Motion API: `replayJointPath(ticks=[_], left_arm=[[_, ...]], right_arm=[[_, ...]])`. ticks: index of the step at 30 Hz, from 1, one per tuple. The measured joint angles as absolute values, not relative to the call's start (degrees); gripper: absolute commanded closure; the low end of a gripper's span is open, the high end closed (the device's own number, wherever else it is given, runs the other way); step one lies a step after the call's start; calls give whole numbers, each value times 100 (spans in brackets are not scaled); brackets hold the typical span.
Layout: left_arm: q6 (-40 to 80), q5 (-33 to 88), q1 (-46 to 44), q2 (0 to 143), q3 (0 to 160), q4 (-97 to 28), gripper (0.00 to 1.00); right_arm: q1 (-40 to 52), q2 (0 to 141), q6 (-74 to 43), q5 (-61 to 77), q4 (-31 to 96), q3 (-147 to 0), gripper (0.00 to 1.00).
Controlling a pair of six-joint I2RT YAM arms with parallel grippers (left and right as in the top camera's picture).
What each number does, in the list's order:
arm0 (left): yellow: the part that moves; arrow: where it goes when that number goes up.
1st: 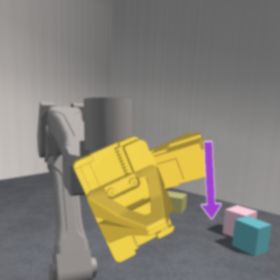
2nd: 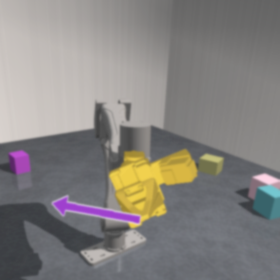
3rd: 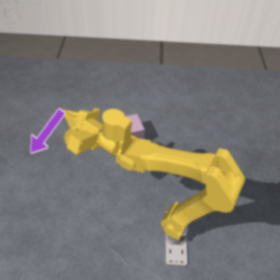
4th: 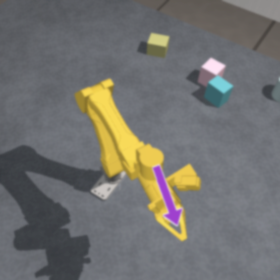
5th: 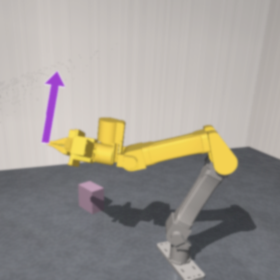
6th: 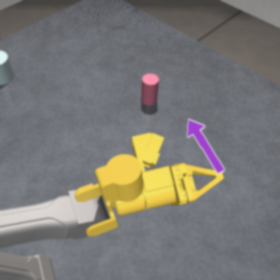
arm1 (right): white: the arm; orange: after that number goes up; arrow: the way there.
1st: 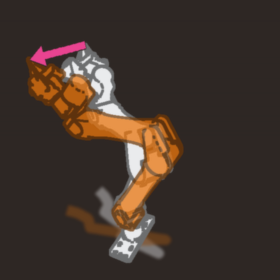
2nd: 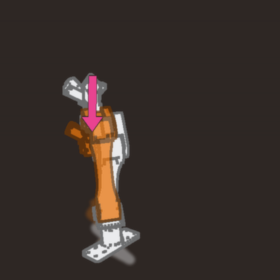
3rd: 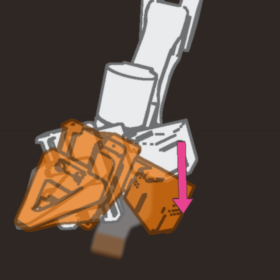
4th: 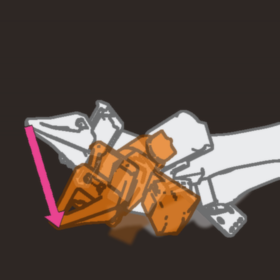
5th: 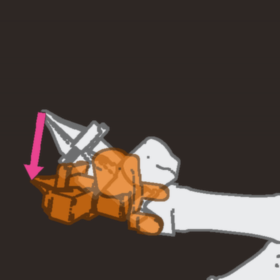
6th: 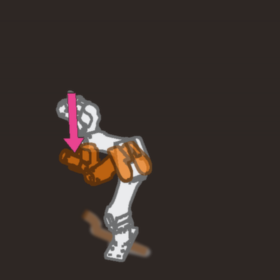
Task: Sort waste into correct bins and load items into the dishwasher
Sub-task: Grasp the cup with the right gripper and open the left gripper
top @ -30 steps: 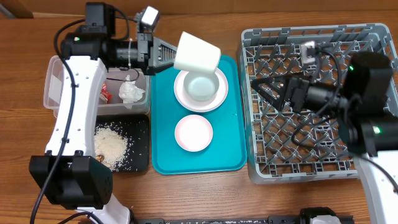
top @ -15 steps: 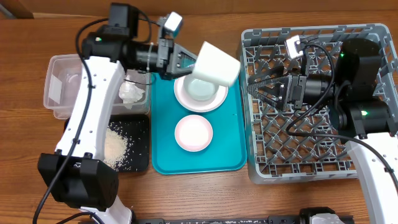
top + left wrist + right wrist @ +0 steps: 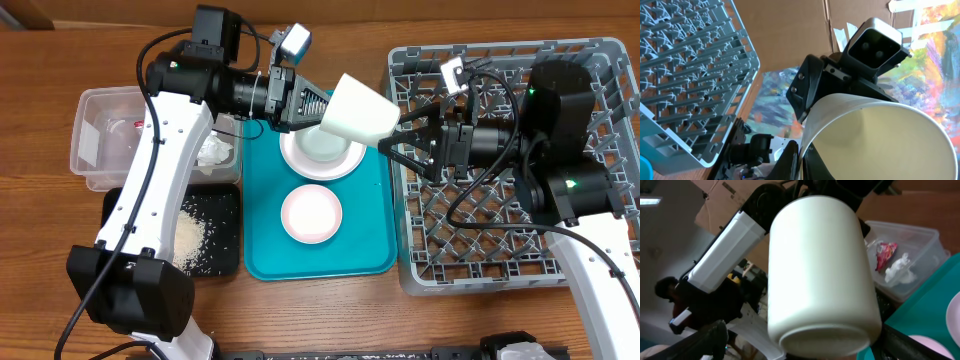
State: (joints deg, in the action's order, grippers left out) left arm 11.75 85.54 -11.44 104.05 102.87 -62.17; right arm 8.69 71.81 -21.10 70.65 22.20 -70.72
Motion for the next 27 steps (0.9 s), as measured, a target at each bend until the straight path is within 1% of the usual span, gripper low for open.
replayJointPath(ticks=[6,11,22,27], left_arm=[[1175,8530,-1203,10405,10287,-6217,96],[1175,8527,-1203,10405,10287,-6217,96],[1157,8527,-1203,10405,10287,-6169,96],[1157,8525,-1203,10405,10287,-6171,96]], right_arm=[[878,7181,-2102,6812,2154,-7072,12],[880,7183,-2104,6707,2156,-7072,17],[1111,7428,-2097,6663,2088,-7072,18],[1214,7496,-2093,6663,1859,-7072,24]])
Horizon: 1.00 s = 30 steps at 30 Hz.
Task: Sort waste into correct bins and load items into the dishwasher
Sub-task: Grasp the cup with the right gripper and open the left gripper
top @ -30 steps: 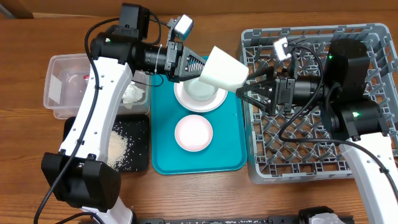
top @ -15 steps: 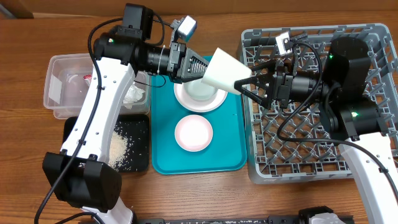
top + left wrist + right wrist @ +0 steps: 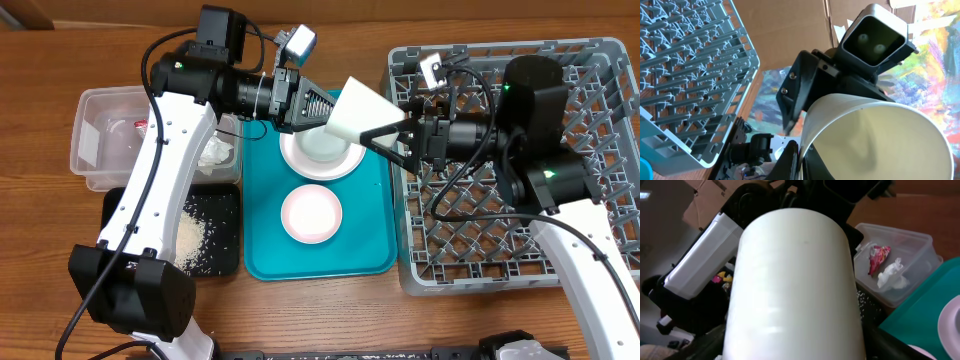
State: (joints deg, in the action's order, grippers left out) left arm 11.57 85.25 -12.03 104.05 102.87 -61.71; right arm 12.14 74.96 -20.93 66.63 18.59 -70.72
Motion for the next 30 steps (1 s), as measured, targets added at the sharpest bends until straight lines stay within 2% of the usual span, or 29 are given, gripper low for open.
replayJointPath(ticks=[7,11,13,15,18,23,30], left_arm=[[1151,8508,-1203,10405,10287,-6163,96],[1135,8506,-1203,10405,10287,-6149,95],[1131,8503,-1203,10405,10287,-6149,87],[1096,8471,-1203,10405,10287,-6147,70],[1090,8337,-1203,10405,10287,-6169,60],[1087,7800,-1203,10405,10287,-6423,60],[1090,6866,-1240,10403,10291,-6860,65]], right_arm=[[1210,7496,-2099,6661,1715,-7074,38],[1210,7498,-2145,6652,1719,-7074,39],[1210,7498,-2139,6652,1717,-7074,39],[1210,7498,-2134,6648,1717,-7074,39],[1210,7498,-2119,6576,1763,-7074,39],[1210,7498,-2112,6318,2032,-7076,42],[1214,7575,-2115,6051,2119,-7076,44]])
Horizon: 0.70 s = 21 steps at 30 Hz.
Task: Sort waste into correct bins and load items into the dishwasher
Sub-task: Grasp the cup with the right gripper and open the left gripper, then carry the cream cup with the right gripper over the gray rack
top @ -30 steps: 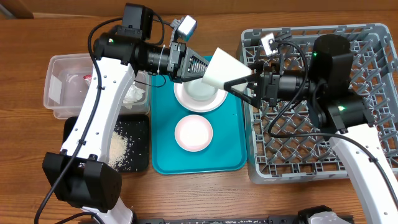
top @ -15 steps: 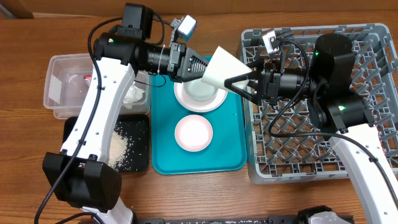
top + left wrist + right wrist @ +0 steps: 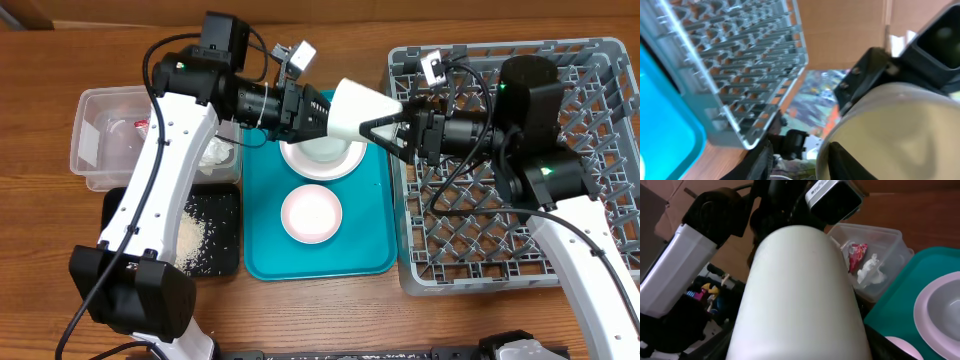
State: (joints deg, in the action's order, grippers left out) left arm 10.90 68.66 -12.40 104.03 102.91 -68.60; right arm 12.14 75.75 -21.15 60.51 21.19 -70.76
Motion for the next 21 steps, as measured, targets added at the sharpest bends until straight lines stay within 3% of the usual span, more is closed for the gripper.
replayJointPath(ticks=[4,11,16,21], left_arm=[[1090,6613,-1240,10403,10291,-6906,65],[1072,6180,-1236,10405,10291,-6895,54],[1072,5778,-1236,10403,10291,-6895,52],[1072,5358,-1234,10405,10291,-6978,51]], right_arm=[[1210,7588,-2115,5946,2117,-7076,44],[1205,7588,-2112,5944,2056,-7078,46],[1205,7588,-2097,5859,2056,-7078,47],[1208,7588,-2016,5011,2349,-7091,50]])
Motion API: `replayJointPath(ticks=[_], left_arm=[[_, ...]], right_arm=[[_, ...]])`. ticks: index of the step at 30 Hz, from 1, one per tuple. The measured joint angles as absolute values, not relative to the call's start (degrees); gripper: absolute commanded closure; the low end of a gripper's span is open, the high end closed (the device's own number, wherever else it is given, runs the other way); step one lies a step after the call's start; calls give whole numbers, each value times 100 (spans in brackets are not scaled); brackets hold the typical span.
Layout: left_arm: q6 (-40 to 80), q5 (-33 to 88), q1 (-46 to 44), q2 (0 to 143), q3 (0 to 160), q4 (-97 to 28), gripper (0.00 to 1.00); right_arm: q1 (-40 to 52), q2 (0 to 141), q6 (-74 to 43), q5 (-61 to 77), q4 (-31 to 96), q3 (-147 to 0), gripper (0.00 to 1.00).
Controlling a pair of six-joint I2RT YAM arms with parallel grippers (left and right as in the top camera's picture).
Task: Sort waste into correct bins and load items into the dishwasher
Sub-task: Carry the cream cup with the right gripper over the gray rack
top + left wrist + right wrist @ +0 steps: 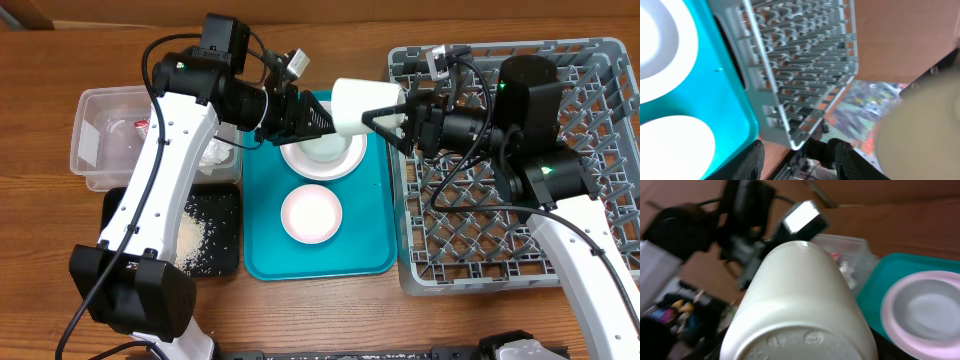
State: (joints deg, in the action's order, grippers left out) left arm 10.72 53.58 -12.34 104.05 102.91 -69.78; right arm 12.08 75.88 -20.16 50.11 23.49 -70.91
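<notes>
A white cup (360, 106) hangs on its side over the gap between the teal tray (370, 240) and the grey dish rack (600, 60). My right gripper (380, 121) is shut on it from the rack side. The right wrist view is filled by the cup (800, 305), base toward the camera. My left gripper (318, 118) stands open just left of the cup's mouth, apart from it. In the left wrist view nothing lies between the left gripper (801, 156) fingers, and the cup (920, 125) is a blur at the right.
On the tray lie a pink-rimmed bowl (322, 160) and a small pink plate (311, 214). A clear bin (90, 150) with wrappers and tissue stands at the left. In front of it is a black bin (205, 235) with pale grains.
My left gripper has drawn back a little to the left, clear of the cup. The right gripper has lifted the cup slightly toward the rack and tilted it.
First my left gripper held the cup by its rim above the bowl, with the right gripper open beside it. Then the right fingers stood around the cup. Then they were shut on it and the left fingers were apart. Now only the right gripper holds the cup.
</notes>
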Motion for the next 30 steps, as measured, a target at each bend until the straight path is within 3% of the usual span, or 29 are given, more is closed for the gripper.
replayJointPath(ticks=[9,12,19,30], left_arm=[[1072,4128,-1234,10405,10289,-7181,46],[1070,3841,-1236,10403,10291,-7203,47],[1070,3592,-1236,10405,10291,-7284,46],[1070,3461,-1236,10405,10291,-7334,46]], right_arm=[[1210,7601,-1839,882,3953,-7098,50],[1208,7634,-1813,128,4189,-7098,51],[1208,7891,-1793,-534,4370,-7098,51],[1210,8676,-1793,-460,4460,-7098,51]])
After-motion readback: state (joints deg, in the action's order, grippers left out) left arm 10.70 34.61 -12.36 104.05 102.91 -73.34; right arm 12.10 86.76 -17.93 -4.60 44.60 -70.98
